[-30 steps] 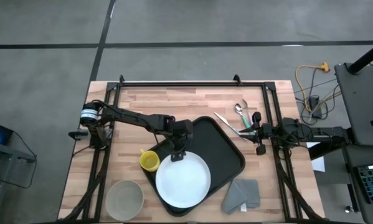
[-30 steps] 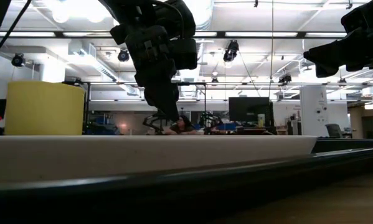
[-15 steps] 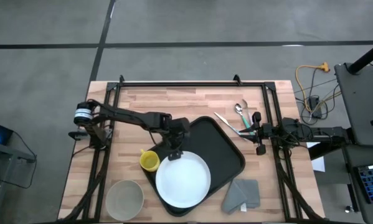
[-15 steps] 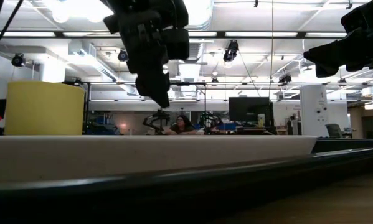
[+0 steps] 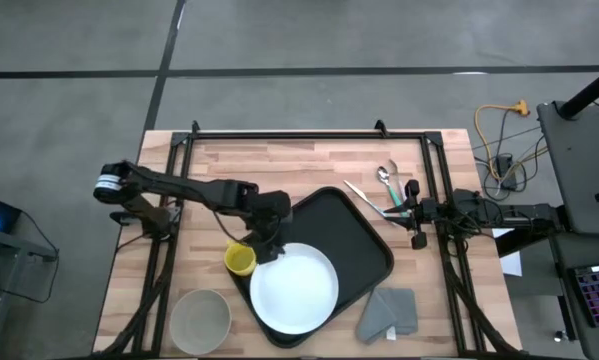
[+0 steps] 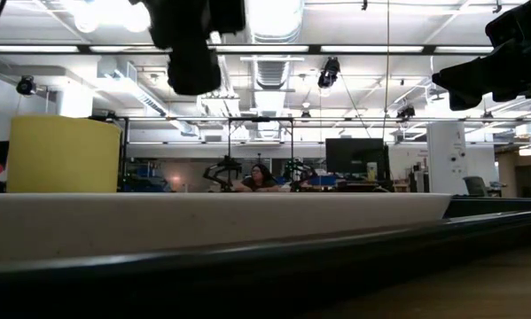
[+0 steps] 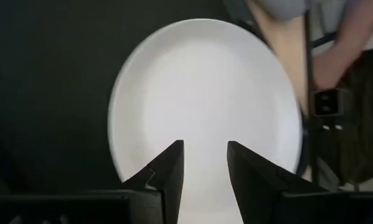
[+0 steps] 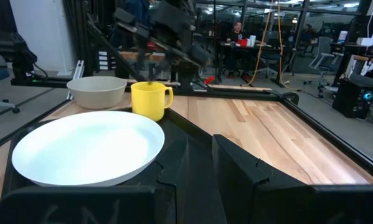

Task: Set up tray
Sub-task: Put the gray bowl on the white plate

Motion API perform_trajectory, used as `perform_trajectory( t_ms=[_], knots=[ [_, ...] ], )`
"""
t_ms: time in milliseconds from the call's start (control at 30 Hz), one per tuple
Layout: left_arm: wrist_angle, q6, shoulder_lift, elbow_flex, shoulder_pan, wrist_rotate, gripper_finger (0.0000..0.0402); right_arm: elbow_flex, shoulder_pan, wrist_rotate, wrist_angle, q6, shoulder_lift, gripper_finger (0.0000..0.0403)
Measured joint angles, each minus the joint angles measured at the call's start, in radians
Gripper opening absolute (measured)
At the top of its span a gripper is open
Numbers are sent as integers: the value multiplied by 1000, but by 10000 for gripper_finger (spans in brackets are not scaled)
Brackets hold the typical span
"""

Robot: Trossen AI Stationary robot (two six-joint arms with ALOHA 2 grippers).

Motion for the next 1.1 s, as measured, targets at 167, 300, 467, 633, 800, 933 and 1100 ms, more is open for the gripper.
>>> perform_trajectory(
  t_ms=[167,300,467,633,800,933,1100],
  knots=[
    [-5,-33,-28,0,-73,-1,107,0,0,0,0,0,0,68],
    [-11,-50,-30,0,-133,-8,107,0,0,0,0,0,0,68],
    [-16,-51,-30,0,-201,-8,107,0,0,0,0,0,0,68],
    [-17,-60,-30,0,-267,-8,107,0,0,0,0,0,0,68],
    [-26,-82,-30,0,-315,-8,107,0,0,0,0,0,0,68],
    [-41,-83,-30,0,-344,-8,107,0,0,0,0,0,0,68],
    [-72,-88,-30,-6,-364,-8,107,0,0,0,0,0,0,68]
  ],
)
